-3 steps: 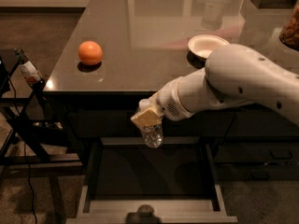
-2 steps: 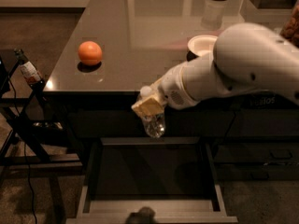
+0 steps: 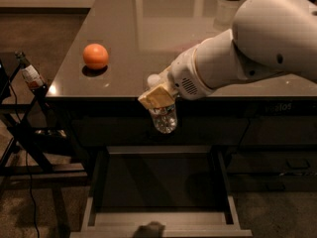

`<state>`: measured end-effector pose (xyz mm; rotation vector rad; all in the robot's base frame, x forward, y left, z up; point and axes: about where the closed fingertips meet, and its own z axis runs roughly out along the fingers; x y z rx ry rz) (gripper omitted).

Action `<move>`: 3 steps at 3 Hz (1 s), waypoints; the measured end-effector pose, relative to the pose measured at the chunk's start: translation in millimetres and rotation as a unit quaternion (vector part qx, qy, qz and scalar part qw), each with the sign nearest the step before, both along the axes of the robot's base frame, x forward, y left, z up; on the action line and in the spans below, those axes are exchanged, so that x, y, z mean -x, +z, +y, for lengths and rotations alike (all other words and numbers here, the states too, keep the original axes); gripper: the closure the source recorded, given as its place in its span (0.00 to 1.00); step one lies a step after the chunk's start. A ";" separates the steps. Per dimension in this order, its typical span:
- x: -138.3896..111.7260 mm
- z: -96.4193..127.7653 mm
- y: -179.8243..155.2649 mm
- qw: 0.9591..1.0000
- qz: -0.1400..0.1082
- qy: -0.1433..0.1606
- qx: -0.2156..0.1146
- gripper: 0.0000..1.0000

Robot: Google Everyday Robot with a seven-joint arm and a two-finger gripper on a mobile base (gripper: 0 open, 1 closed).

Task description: Pick water bottle from middle drawer and place on counter

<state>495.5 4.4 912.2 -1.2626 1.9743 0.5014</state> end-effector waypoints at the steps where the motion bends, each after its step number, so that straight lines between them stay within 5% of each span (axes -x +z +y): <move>1: -6.3 -1.5 11.5 1.000 0.008 -0.002 -0.008 1.00; 2: -37.6 -13.5 78.7 1.000 -0.016 -0.006 0.018 1.00; 3: -37.9 -13.3 78.2 1.000 -0.016 -0.006 0.018 1.00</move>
Offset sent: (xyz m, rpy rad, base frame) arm 0.0427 -0.0232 0.0805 -0.0439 -0.0204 -0.0380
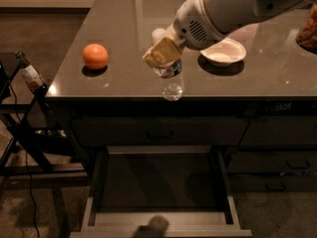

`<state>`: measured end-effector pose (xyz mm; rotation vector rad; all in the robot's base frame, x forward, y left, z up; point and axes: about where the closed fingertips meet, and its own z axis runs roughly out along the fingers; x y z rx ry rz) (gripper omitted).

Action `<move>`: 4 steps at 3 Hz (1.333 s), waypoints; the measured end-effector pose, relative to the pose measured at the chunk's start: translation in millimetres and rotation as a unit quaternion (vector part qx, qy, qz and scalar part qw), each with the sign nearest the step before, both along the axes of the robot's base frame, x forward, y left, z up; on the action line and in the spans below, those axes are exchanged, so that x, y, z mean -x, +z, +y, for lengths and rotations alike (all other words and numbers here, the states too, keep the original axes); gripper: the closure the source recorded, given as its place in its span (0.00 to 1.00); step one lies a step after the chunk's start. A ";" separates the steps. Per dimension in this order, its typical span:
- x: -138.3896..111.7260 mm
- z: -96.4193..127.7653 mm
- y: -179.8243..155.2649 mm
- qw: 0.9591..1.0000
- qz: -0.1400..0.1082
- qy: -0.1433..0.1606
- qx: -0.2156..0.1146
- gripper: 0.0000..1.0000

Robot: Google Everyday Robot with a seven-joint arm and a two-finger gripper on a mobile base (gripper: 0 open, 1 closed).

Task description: Pick water bottle from middle drawer and place on counter

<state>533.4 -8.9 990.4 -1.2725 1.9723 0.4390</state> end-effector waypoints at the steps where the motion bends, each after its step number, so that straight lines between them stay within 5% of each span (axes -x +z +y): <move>1: -26.4 5.7 11.6 1.000 -0.007 0.004 -0.022 1.00; 4: -106.4 8.4 -1.7 0.998 0.018 0.003 -0.056 1.00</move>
Offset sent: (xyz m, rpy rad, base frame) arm 0.1054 0.0133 0.0292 0.1250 -0.0266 0.0087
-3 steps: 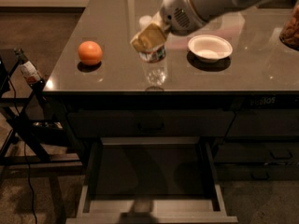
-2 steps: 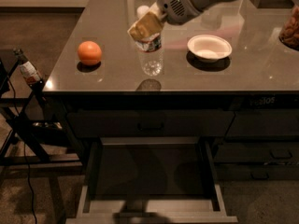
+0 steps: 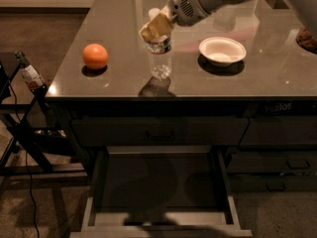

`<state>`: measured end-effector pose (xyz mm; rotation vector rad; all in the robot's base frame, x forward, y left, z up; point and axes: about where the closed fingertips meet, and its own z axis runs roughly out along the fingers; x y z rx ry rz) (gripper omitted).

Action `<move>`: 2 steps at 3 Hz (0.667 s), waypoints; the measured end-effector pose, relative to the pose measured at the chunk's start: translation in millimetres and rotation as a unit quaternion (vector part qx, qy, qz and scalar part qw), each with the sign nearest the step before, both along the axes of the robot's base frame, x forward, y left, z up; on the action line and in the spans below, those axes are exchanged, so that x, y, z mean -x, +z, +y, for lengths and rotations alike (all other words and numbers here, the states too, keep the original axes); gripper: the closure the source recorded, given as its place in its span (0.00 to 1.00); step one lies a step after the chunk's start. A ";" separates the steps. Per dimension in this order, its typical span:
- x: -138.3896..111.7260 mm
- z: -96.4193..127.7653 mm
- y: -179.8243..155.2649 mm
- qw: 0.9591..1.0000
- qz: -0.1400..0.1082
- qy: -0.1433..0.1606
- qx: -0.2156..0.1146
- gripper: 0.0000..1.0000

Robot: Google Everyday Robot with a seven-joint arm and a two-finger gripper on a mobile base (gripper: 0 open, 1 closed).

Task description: Pick water bottle from middle drawer and place on counter

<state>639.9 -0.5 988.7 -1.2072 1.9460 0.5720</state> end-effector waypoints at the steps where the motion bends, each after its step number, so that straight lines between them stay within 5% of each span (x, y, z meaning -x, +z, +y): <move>1: -26.9 0.1 -25.5 0.999 0.034 0.005 -0.012 1.00; 2: -26.9 0.1 -23.0 0.999 0.034 0.005 -0.012 1.00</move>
Offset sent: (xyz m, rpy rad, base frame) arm 0.0465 -0.0056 -0.0417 0.0420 0.1128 0.0065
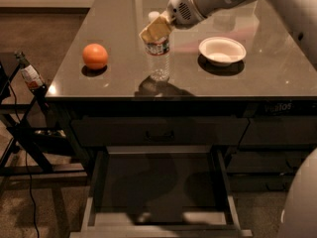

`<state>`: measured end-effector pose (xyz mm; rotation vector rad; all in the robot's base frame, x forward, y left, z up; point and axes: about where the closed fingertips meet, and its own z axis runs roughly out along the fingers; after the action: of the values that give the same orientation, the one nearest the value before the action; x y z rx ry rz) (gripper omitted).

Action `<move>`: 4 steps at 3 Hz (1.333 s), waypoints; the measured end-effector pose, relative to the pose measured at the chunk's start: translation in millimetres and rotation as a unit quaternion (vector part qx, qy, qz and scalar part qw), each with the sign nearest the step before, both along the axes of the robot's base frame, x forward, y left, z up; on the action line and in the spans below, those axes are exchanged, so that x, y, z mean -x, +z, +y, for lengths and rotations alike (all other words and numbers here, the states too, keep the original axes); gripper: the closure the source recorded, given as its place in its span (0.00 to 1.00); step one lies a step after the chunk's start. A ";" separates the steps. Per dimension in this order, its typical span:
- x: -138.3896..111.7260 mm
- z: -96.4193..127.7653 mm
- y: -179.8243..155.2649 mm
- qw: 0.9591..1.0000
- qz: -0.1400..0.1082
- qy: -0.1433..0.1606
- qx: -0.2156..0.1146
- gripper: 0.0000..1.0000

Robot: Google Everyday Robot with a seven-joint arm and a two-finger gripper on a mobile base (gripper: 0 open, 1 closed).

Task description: Pick water bottle from middle drawer and place on counter

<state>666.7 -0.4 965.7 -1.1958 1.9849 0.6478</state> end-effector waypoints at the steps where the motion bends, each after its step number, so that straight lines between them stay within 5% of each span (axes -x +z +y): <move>1: 0.0 0.0 0.0 1.000 0.000 0.000 0.000 0.81; 4: 0.0 0.1 -0.1 1.000 0.000 0.000 0.000 0.11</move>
Offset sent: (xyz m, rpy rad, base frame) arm 0.0000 0.0000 0.0000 0.0000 0.0000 0.0000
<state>666.7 -0.3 965.6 -1.1960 1.9849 0.6480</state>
